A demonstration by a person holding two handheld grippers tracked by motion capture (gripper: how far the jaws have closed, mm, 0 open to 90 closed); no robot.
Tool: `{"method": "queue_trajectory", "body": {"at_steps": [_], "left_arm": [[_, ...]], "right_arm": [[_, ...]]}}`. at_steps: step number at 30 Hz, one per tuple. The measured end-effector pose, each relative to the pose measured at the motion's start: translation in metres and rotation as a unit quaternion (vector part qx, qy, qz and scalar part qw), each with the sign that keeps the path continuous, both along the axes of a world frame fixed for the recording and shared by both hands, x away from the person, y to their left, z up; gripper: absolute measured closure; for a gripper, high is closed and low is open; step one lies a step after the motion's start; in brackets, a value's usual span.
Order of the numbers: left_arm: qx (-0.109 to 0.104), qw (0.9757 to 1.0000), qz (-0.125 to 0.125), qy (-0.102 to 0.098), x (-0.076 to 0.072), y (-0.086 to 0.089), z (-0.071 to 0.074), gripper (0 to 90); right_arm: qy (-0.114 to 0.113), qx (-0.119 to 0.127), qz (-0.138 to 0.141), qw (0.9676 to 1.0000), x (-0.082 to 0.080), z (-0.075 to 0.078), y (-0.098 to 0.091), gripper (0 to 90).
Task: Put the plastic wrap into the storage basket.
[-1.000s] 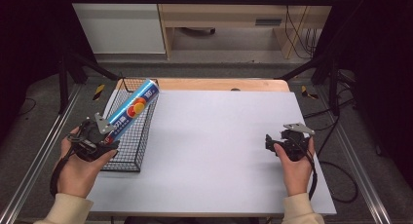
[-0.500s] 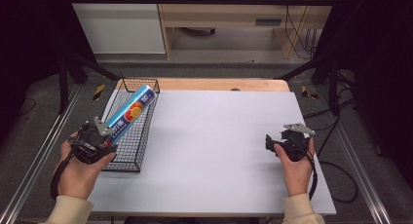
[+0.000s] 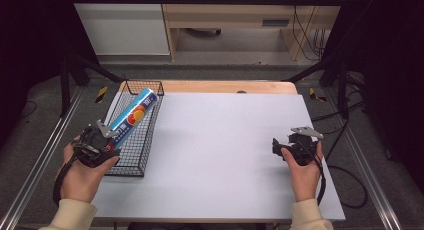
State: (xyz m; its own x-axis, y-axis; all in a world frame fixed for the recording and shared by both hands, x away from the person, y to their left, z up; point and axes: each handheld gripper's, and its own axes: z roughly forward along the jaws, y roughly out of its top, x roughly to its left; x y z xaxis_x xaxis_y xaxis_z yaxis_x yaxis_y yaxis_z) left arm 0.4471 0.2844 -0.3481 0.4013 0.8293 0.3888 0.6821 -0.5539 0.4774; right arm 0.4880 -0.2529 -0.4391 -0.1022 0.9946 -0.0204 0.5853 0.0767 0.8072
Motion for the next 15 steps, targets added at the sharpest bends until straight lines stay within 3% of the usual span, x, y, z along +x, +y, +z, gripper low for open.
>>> {"method": "queue_trajectory", "body": {"at_steps": [15], "left_arm": [[0.004,0.9998,0.011,0.017,0.0058,0.0003,-0.0009,31.6]], "right_arm": [[-0.002,0.0,0.0,1.0,-0.0002,0.0003,0.0,8.0]]}}
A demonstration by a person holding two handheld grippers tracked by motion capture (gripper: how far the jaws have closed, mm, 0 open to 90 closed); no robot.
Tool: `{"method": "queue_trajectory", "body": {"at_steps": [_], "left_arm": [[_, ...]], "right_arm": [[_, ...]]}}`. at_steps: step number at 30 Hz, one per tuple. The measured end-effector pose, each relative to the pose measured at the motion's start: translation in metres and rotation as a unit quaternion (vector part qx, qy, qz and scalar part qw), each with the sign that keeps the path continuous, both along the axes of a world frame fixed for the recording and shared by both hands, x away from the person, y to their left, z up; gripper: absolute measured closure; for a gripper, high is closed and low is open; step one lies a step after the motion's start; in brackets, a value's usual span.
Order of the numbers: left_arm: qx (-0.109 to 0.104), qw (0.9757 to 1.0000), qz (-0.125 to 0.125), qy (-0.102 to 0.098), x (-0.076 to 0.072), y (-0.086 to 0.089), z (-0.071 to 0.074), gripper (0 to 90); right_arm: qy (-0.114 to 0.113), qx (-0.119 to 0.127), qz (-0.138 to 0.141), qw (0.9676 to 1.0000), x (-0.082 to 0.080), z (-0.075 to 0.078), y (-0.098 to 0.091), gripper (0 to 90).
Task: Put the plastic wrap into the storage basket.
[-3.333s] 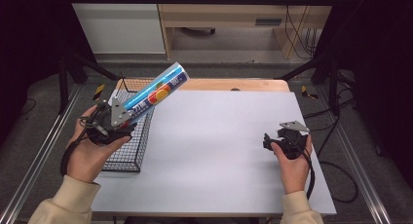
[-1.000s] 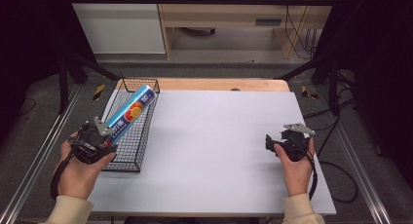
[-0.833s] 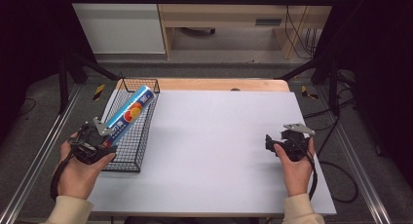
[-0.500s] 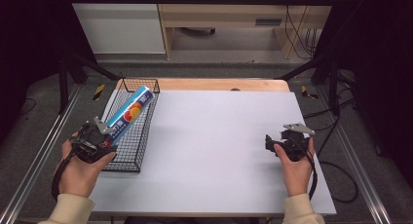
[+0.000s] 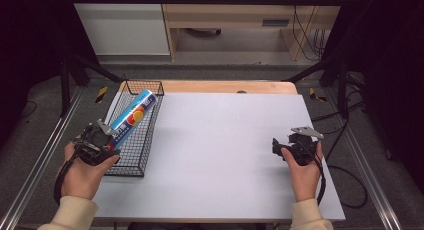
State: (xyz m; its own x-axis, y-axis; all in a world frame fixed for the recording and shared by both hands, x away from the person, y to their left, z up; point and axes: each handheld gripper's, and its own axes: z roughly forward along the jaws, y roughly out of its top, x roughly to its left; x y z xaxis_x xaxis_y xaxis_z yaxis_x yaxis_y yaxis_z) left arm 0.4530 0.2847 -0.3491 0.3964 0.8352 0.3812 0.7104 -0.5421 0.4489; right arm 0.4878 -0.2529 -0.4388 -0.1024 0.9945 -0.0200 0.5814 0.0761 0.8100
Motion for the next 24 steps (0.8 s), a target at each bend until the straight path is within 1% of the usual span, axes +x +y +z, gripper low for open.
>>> {"method": "queue_trajectory", "body": {"at_steps": [4,12,15,16,17,18,23,24], "left_arm": [[-0.001,1.0,0.002,0.003,0.001,0.001,-0.001,31.6],[-0.002,0.9999,0.009,0.011,0.002,0.002,-0.002,31.6],[-0.002,0.9997,0.015,0.02,0.004,0.003,-0.003,31.6],[-0.002,0.9995,0.019,0.026,0.006,0.004,-0.004,31.7],[-0.002,0.9995,0.019,0.026,0.006,0.004,-0.004,31.6],[-0.001,0.9992,0.022,0.032,0.009,0.004,-0.003,31.6],[0.002,0.9987,0.031,0.04,0.014,0.004,-0.002,31.7],[0.006,0.9986,0.031,0.042,0.016,0.004,-0.001,31.7]], "right_arm": [[0.001,0.004,-0.001,1.0,0.0,0.0,0.0,7.9],[0.0,0.002,0.002,1.0,0.0,0.0,0.0,7.9],[0.001,0.004,0.0,1.0,0.0,0.0,0.0,7.9],[0.002,0.005,0.0,1.0,0.0,0.0,0.0,7.9],[0.002,0.005,0.0,1.0,0.0,0.0,0.0,7.9],[0.002,0.004,0.0,1.0,0.0,0.0,0.0,7.9],[0.002,0.007,0.0,1.0,0.0,0.0,0.0,7.9],[0.002,0.008,0.0,1.0,0.0,0.0,0.0,7.9]]}}
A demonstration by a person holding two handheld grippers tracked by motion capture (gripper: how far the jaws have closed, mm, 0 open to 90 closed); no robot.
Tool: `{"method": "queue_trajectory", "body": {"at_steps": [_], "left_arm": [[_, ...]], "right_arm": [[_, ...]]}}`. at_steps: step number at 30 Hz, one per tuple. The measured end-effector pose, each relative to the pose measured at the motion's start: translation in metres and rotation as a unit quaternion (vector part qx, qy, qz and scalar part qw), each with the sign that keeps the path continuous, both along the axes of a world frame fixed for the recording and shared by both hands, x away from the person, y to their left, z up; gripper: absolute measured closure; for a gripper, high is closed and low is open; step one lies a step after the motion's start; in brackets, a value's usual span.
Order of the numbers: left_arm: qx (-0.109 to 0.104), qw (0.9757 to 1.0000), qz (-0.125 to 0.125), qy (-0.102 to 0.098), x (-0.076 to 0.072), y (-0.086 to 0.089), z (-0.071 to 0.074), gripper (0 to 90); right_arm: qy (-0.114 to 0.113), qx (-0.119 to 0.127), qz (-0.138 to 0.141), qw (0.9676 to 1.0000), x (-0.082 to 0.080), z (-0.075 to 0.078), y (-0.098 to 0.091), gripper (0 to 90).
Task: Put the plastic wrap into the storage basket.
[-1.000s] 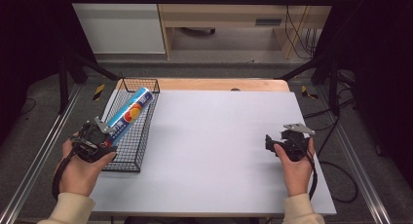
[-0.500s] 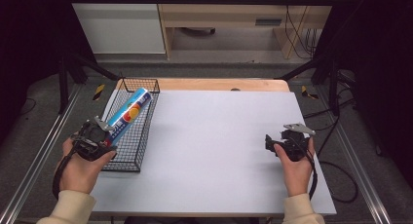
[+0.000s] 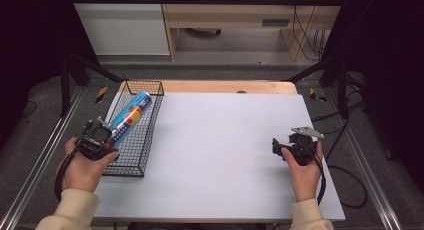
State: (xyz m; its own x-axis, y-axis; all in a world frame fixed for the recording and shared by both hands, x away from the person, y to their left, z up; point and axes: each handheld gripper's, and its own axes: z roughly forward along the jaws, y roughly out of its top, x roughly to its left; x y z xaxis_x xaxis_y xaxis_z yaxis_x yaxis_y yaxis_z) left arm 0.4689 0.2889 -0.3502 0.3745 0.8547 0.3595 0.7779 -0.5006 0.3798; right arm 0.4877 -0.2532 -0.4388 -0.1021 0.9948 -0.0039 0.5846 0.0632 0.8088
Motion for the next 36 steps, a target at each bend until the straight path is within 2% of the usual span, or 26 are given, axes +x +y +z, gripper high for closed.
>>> {"method": "queue_trajectory", "body": {"at_steps": [5,8,15,19,23,25,30,34,36], "left_arm": [[0.0,0.9999,0.006,0.01,0.006,-0.001,-0.001,31.7],[0.004,0.9997,0.009,0.024,0.012,-0.002,-0.005,31.7],[0.006,0.9991,0.015,0.039,0.018,-0.001,-0.011,31.7],[0.015,0.9983,0.015,0.055,0.023,-0.002,-0.013,31.7],[0.013,0.998,0.02,0.059,0.027,-0.004,-0.013,31.7],[0.014,0.9973,0.024,0.069,0.03,-0.005,-0.013,31.7],[0.01,0.9966,0.032,0.075,0.034,-0.006,-0.015,31.7],[0.023,0.9948,0.032,0.094,0.039,-0.009,-0.02,31.8],[0.025,0.9945,0.033,0.096,0.039,-0.011,-0.022,31.8]], "right_arm": [[0.001,-0.001,0.002,1.0,0.001,-0.001,0.0,7.9],[0.003,-0.001,0.004,1.0,0.001,-0.001,0.002,7.9],[0.002,-0.002,0.005,1.0,0.001,-0.001,0.001,7.9],[0.003,-0.002,0.005,1.0,0.001,-0.001,0.002,7.9],[0.003,-0.005,0.008,1.0,0.001,-0.001,0.003,7.9],[0.004,-0.007,0.011,0.9999,0.001,-0.001,0.004,7.9],[0.004,-0.006,0.011,0.9999,0.001,-0.001,0.004,7.9],[0.003,-0.007,0.012,0.9999,0.001,-0.001,0.004,7.9],[0.004,-0.007,0.012,0.9999,0.001,-0.001,0.004,7.9]]}}
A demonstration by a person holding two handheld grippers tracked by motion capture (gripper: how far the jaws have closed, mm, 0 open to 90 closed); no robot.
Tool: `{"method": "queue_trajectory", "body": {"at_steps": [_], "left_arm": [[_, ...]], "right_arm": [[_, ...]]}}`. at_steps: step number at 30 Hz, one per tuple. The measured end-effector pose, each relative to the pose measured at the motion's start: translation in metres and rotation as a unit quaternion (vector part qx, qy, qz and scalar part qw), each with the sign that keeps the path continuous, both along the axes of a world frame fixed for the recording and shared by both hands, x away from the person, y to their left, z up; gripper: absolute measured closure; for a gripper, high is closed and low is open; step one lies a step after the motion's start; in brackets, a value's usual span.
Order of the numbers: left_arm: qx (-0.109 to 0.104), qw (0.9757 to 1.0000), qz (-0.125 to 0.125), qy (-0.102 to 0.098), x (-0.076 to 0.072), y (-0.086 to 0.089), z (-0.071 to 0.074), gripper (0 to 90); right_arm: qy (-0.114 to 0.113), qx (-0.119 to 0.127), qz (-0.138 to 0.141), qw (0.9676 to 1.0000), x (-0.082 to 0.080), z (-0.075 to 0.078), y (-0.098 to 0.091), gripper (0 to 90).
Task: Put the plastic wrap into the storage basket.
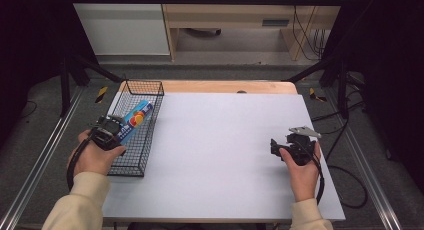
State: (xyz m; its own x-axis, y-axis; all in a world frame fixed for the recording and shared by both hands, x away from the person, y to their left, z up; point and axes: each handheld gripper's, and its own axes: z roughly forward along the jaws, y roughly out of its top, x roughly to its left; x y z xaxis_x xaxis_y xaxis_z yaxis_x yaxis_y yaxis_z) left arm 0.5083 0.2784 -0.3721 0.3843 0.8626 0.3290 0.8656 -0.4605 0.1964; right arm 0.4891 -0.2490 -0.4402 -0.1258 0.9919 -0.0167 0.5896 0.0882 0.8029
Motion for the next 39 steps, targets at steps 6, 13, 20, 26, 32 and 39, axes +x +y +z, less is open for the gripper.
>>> {"method": "queue_trajectory", "body": {"at_steps": [6,13,20,26,32,39], "left_arm": [[0.005,0.9999,0.0,0.015,0.004,-0.001,-0.002,31.7],[0.009,0.9994,0.0,0.035,0.006,-0.002,-0.006,31.7],[0.019,0.999,-0.002,0.041,0.007,-0.005,-0.009,31.7],[0.023,0.9987,-0.004,0.045,0.008,-0.006,-0.01,31.6],[0.041,0.9984,-0.014,0.038,0.007,-0.01,-0.01,31.5],[0.055,0.9979,-0.03,0.016,0.004,-0.013,-0.008,30.4]], "right_arm": [[0.0,-0.002,0.002,1.0,0.0,0.0,-0.001,7.7],[0.004,-0.002,0.001,1.0,0.0,-0.001,0.001,7.7],[0.005,-0.002,0.004,1.0,0.001,-0.001,0.001,7.6],[0.006,-0.002,0.003,1.0,0.001,-0.001,0.002,7.6],[0.007,-0.006,0.007,0.9999,0.001,-0.002,0.002,7.5],[0.004,-0.007,0.005,1.0,0.001,-0.001,0.001,7.7]]}}
